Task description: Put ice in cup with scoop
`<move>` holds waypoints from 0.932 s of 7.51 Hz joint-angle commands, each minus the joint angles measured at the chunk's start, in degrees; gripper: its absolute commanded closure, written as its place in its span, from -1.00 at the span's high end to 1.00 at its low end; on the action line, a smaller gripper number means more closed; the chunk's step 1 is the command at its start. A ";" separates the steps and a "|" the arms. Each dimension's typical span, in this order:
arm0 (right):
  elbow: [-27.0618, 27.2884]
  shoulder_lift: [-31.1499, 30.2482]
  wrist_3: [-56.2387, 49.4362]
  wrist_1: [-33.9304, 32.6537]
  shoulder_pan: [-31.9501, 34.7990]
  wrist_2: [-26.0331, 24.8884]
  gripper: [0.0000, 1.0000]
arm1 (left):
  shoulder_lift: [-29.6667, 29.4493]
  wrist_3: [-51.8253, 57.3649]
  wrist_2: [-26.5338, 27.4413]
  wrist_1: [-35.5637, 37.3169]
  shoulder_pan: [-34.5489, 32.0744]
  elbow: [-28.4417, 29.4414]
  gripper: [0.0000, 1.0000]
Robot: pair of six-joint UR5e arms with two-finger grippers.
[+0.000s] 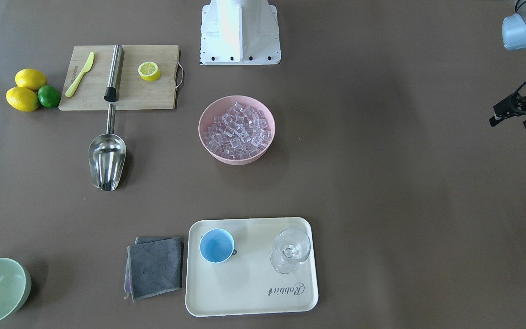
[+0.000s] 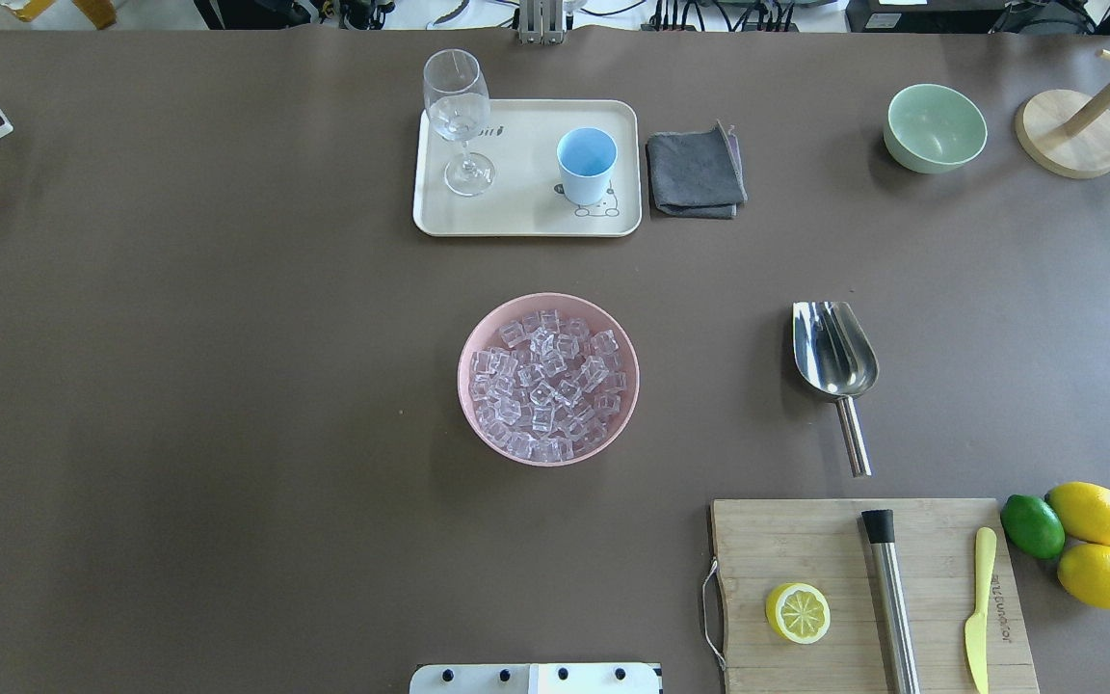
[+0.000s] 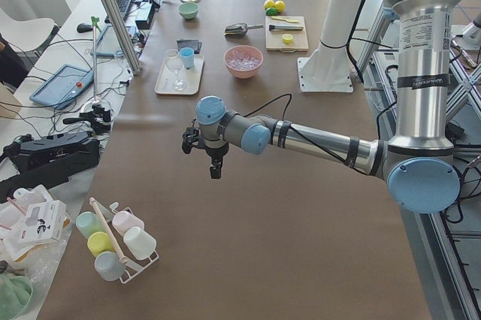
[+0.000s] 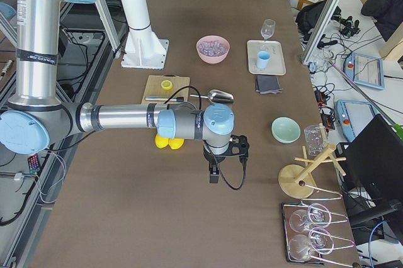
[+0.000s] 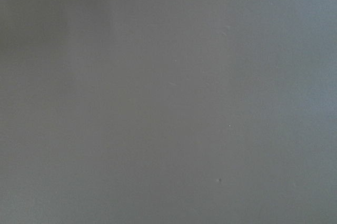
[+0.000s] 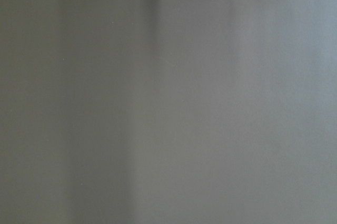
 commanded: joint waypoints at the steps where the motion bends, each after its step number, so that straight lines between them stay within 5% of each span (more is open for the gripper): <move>1: 0.08 -0.18 -0.44 0.06 -0.07 0.00 0.99 | 0.00 0.00 0.00 0.00 0.00 0.09 0.97; 7: 0.87 0.43 -0.53 -0.03 0.10 0.09 0.99 | -2.28 -0.26 -0.53 -0.26 3.06 -3.93 0.97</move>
